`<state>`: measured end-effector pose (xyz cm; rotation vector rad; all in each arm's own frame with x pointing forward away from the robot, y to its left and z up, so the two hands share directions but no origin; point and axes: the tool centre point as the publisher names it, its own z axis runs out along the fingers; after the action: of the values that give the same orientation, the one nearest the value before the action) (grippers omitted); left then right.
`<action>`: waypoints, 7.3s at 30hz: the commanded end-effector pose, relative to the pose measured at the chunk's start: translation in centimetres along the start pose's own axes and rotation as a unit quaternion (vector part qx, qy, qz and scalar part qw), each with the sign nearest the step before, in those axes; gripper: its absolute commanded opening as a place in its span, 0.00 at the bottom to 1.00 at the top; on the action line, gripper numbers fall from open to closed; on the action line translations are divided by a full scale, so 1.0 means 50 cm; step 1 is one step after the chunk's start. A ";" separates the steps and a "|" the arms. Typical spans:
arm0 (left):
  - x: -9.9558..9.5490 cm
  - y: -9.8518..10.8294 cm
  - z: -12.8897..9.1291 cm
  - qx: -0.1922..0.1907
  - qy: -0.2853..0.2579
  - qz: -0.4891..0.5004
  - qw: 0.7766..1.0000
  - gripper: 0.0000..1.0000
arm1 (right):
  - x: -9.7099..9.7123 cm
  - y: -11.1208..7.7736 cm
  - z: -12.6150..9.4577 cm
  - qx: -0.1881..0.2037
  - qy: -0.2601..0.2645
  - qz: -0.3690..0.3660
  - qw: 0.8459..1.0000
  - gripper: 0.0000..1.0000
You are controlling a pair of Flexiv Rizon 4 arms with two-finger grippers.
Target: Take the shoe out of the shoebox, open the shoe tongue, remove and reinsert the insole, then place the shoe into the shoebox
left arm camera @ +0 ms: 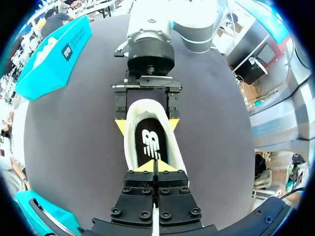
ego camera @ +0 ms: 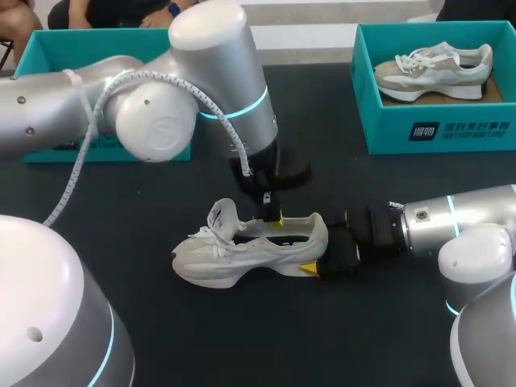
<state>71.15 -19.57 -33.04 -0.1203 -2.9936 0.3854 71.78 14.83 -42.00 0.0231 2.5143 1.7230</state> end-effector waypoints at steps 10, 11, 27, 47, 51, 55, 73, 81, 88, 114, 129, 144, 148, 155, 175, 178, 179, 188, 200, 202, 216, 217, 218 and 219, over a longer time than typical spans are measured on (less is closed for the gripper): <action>0.011 -0.003 0.110 0.000 0.035 0.025 0.999 0.00 | -0.005 -0.008 0.015 0.001 -0.001 0.000 1.000 0.00; 0.016 -0.002 0.116 -0.005 0.039 0.029 0.999 0.00 | -0.005 -0.008 0.015 0.001 -0.001 0.000 1.000 0.00; 0.040 0.013 0.126 -0.034 0.089 0.057 0.994 0.35 | -0.005 -0.008 0.015 0.001 -0.001 0.000 1.000 0.00; 0.011 0.038 0.222 -0.042 0.020 0.037 0.998 0.10 | -0.005 -0.008 0.015 0.001 -0.001 0.000 1.000 0.00; -0.003 0.052 0.219 -0.054 -0.009 0.028 0.998 0.00 | -0.005 -0.008 0.015 0.001 -0.001 0.000 1.000 0.00; -0.021 0.065 0.188 -0.051 -0.021 0.015 0.998 0.00 | -0.005 -0.008 0.015 0.001 -0.001 0.000 1.000 0.00; -0.007 0.071 0.042 -0.004 -0.001 0.003 1.000 0.00 | -0.005 -0.008 0.015 0.001 -0.001 0.000 1.000 0.00; 0.025 0.059 -0.021 0.045 0.018 -0.002 0.999 0.00 | -0.005 -0.008 0.015 0.001 -0.001 0.000 1.000 0.00; 0.037 0.043 -0.062 0.072 0.024 0.008 0.997 0.00 | -0.005 -0.008 0.015 0.001 -0.001 0.000 1.000 0.00; 0.057 -0.065 -0.048 0.103 0.002 0.060 0.993 0.45 | -0.005 -0.008 0.015 0.001 -0.001 0.000 1.000 0.00; 0.058 -0.066 -0.043 0.073 -0.140 0.065 0.985 0.49 | -0.005 -0.008 0.015 0.001 -0.001 0.000 1.000 0.00; 0.007 -0.068 0.030 0.074 -0.182 0.026 0.980 0.45 | -0.005 -0.008 0.015 0.001 -0.001 0.000 1.000 0.00; 0.007 -0.065 0.028 0.081 -0.186 0.017 0.979 0.23 | -0.005 -0.008 0.015 0.001 -0.001 0.000 1.000 0.00; 0.017 -0.056 0.001 0.082 -0.167 0.018 0.982 0.00 | -0.005 -0.008 0.015 0.001 -0.001 0.000 1.000 0.00; 0.016 -0.152 -0.243 0.273 0.016 0.017 0.962 0.00 | -0.005 -0.008 0.015 0.001 -0.001 0.000 1.000 0.00; 0.021 -0.163 -0.290 0.328 0.036 0.020 0.944 0.00 | -0.005 -0.008 0.015 0.001 -0.001 0.000 1.000 0.00; 0.025 -0.166 -0.309 0.347 0.040 0.022 0.937 0.00 | -0.005 -0.008 0.015 0.001 -0.001 0.000 1.000 0.00; 0.054 -0.161 -0.424 0.462 0.043 0.053 0.884 0.00 | -0.005 -0.008 0.015 0.001 -0.001 0.000 1.000 0.00; 0.065 -0.153 -0.453 0.473 0.033 0.062 0.878 0.00 | -0.005 -0.008 0.015 0.001 -0.001 0.000 1.000 0.00; 0.065 -0.153 -0.453 0.473 0.033 0.062 0.878 0.00 | -0.005 -0.008 0.015 0.001 -0.001 0.000 1.000 0.00; 0.107 -0.160 -0.475 0.501 0.079 -0.007 0.862 0.00 | -0.005 -0.008 0.015 0.001 -0.001 0.000 1.000 0.00; 0.116 -0.166 -0.485 0.515 0.094 -0.026 0.852 0.00 | -0.005 -0.008 0.015 0.001 -0.001 0.000 1.000 0.00; 0.124 -0.173 -0.495 0.502 0.094 -0.029 0.859 0.00 | -0.005 -0.008 0.015 0.001 -0.001 0.000 1.000 0.00; 0.125 -0.174 -0.497 0.504 0.097 -0.030 0.858 0.00 | -0.005 -0.008 0.015 0.001 -0.001 0.000 1.000 0.00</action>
<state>68.70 -21.24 -6.67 -0.0229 -2.2132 1.7191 71.86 14.87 -42.02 0.0231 2.5146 1.7233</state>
